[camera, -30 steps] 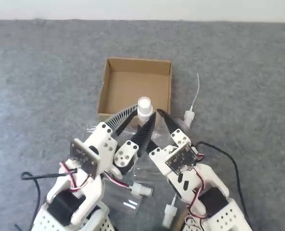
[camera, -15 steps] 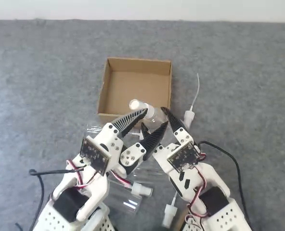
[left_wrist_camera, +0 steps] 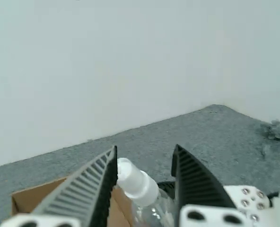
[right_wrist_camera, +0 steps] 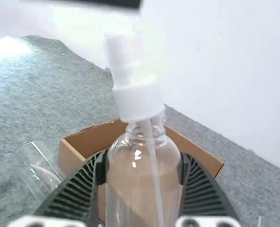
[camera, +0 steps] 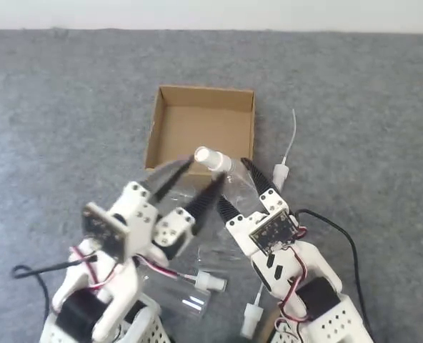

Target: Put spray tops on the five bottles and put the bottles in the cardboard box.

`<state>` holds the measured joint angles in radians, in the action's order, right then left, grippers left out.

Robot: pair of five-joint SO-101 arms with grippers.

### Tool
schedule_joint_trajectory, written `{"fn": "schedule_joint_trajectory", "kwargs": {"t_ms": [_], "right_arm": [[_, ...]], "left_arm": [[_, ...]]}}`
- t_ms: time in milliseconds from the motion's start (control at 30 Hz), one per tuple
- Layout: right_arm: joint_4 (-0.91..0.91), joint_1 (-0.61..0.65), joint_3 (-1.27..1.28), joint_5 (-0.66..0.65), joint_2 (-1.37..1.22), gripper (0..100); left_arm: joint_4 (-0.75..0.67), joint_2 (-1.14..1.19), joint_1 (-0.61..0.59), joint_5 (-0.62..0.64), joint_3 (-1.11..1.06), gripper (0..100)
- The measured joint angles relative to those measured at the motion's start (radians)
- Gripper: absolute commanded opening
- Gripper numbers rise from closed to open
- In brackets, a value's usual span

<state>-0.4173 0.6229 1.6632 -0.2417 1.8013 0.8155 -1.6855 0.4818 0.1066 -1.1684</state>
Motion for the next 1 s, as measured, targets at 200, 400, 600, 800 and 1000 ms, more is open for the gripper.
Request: {"fn": "schedule_joint_trajectory", "kwargs": {"t_ms": [200,400,600,800,1000], "right_arm": [[0.0,-0.002,0.0,0.0,0.0,6.9],[0.0,0.0,0.0,0.0,0.0,6.9],[0.0,0.0,0.0,0.0,0.0,6.9],[-0.017,0.0,0.0,0.0,0.0,6.9],[-0.041,0.014,0.0,0.0,0.0,6.9]], "left_arm": [[0.002,0.0,-0.137,0.078,0.02,12],[-0.107,0.0,-0.16,0.084,-0.052,8],[-0.276,0.003,-0.157,0.086,-0.196,8],[-0.324,0.003,-0.032,0.02,-0.245,8],[-0.324,0.012,0.034,-0.044,-0.255,8]]}}
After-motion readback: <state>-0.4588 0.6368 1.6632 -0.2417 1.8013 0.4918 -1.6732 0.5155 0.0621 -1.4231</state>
